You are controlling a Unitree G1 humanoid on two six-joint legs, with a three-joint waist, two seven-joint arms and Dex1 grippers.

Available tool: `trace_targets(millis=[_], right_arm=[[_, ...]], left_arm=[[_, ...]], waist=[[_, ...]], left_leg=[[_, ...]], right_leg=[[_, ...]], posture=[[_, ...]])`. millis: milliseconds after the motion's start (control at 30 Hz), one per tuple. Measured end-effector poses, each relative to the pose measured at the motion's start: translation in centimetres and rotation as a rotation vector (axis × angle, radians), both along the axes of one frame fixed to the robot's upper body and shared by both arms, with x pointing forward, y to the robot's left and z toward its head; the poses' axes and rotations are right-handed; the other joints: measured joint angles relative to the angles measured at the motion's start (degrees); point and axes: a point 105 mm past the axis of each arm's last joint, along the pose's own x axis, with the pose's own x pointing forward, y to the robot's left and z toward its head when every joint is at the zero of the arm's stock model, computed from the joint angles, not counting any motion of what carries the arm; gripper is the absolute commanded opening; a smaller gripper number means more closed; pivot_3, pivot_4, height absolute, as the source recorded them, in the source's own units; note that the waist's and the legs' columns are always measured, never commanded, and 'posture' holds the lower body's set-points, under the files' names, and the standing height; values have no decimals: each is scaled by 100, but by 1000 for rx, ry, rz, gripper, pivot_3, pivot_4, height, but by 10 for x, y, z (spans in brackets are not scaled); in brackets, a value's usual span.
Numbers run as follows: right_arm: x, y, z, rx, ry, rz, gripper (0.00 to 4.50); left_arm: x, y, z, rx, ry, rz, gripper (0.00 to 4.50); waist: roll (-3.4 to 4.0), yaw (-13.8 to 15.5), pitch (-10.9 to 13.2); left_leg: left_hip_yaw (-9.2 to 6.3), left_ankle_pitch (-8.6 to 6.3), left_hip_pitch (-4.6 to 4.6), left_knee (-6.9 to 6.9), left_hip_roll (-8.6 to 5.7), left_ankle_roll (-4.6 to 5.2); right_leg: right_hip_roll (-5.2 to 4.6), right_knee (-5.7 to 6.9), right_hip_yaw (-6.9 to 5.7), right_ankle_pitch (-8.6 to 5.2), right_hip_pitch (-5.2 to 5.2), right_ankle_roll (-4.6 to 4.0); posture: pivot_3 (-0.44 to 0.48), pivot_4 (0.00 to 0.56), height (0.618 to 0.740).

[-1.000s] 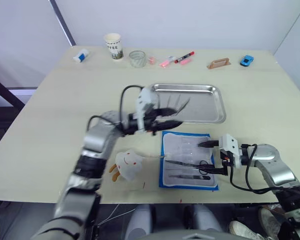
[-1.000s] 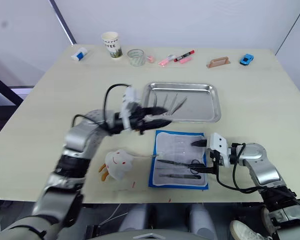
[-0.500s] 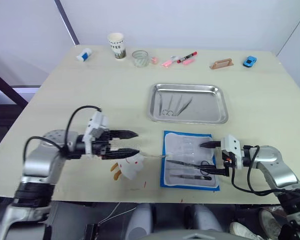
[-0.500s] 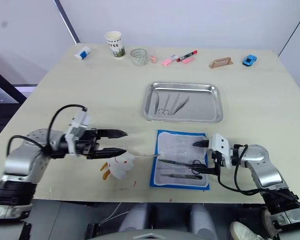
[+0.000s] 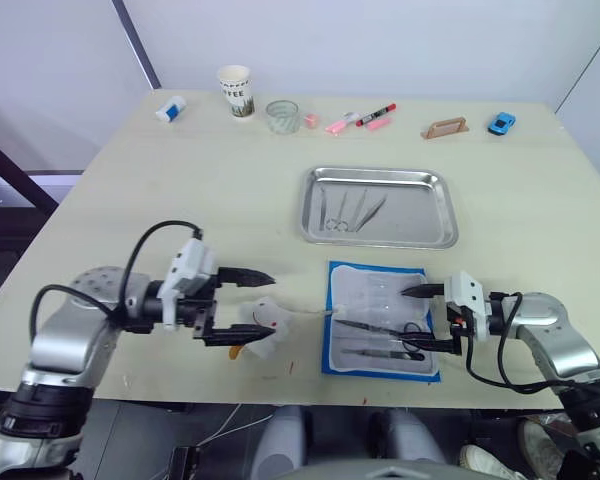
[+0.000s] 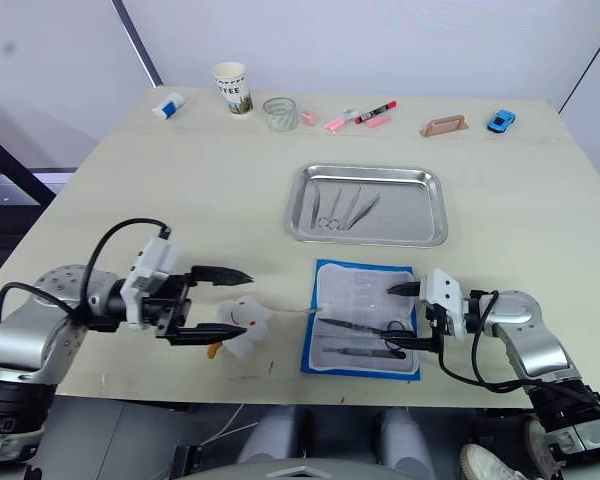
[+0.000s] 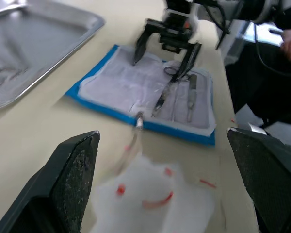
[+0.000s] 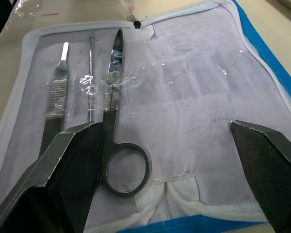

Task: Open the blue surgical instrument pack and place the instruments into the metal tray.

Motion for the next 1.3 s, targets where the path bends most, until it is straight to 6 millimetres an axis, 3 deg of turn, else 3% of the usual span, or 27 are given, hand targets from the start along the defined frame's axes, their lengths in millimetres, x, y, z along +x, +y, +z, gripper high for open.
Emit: trace_targets(millis=[267,533,800,967,1067,1300], right_arm=[[0,0,1,-1,2,5,4500],[-2,-1,2,4,10,-8,4500],[-16,-3,11,95,88,-34,4500],[-24,-18,35,142,63,-50,4500],[-46,-38,49,151,57,-64,4500],[-73,-68,69,136,0,-137,4500]], left_arm=[[0,-38,-10,-21,-10,-92,4462],[6,-42,-21,-25,-39,-111,4462],[12,-52,-33,-75,-40,-127,4462],[14,-52,-34,-72,-56,-144,4462],[18,-55,-35,-58,-60,-155,4462],[24,-62,-33,-42,-80,-165,4462]], waist=[[1,-12,1],[2,-6,2],[16,-12,13],[23,7,18],[25,13,22],[29,-5,26]], left_leg=[[3,0,0,1,0,0],[3,0,-1,2,-1,0],[1,0,-8,3,-1,0],[0,0,-13,3,-4,0],[-3,0,-20,8,-7,1],[-9,0,-22,8,-12,1]], right_leg=[[4,0,3,0,-1,0],[4,0,2,0,-1,0],[4,0,-1,0,-3,0],[3,-3,-4,0,-3,1],[3,-3,-3,0,-2,3],[5,-3,0,-2,-1,7]], posture=[[0,150,740],[0,150,740],[0,150,740],[0,150,740],[0,150,740],[0,150,740]])
